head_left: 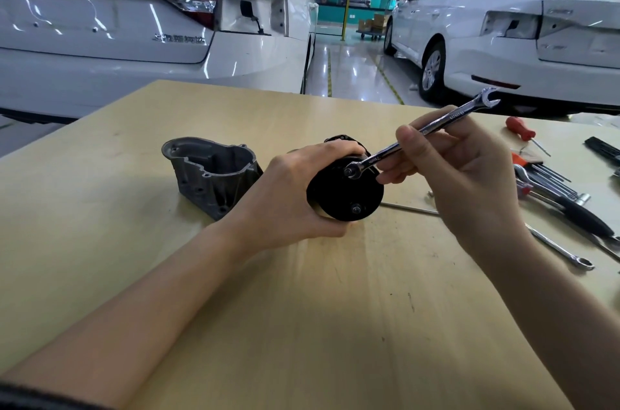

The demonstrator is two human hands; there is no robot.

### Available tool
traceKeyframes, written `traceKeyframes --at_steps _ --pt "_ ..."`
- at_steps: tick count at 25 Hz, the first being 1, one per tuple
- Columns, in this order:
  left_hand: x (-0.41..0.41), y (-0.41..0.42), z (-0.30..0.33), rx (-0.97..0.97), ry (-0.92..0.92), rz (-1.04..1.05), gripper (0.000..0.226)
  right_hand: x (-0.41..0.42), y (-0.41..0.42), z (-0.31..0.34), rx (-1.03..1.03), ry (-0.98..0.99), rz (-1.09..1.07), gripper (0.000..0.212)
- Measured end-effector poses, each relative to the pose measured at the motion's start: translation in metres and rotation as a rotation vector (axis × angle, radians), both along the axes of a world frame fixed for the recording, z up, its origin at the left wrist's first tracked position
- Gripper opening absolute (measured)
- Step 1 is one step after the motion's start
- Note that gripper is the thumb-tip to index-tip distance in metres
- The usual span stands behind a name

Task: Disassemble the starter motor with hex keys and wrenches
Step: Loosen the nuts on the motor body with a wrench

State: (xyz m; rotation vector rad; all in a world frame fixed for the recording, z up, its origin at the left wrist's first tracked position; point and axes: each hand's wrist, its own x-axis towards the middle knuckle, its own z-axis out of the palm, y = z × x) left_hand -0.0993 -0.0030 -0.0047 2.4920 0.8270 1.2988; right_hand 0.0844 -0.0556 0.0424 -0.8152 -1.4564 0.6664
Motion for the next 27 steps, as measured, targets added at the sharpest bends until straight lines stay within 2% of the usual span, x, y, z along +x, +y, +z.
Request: traceKeyframes --at_steps 12,15,17,21,24,27 --pt "0.000 -0.002 0.003 -0.035 -0.002 0.006 0.074 -0.003 -0.001 -0.006 0.084 -0.052 -0.036 0.008" --pt "0.001 -0.004 0.002 -0.045 -0.021 0.014 0.074 0.003 0.000 -0.003 0.063 0.048 -0.029 0.008" --pt "0.001 -0.004 0.004 -0.052 -0.081 0.034 0.073 0.011 0.002 0.001 0.029 0.149 -0.032 0.007" --pt "-0.003 0.001 0.013 -0.143 -0.375 0.120 0.067 0.015 0.005 0.003 -0.119 0.230 0.102 0.016" --pt "-0.002 -0.003 0.017 -0.152 -0.439 0.149 0.065 0.009 0.005 -0.001 -0.195 0.231 0.168 0.009" --pt "-0.001 -0.005 0.020 -0.167 -0.481 0.150 0.060 0.004 0.003 -0.007 -0.163 0.182 0.140 0.004"
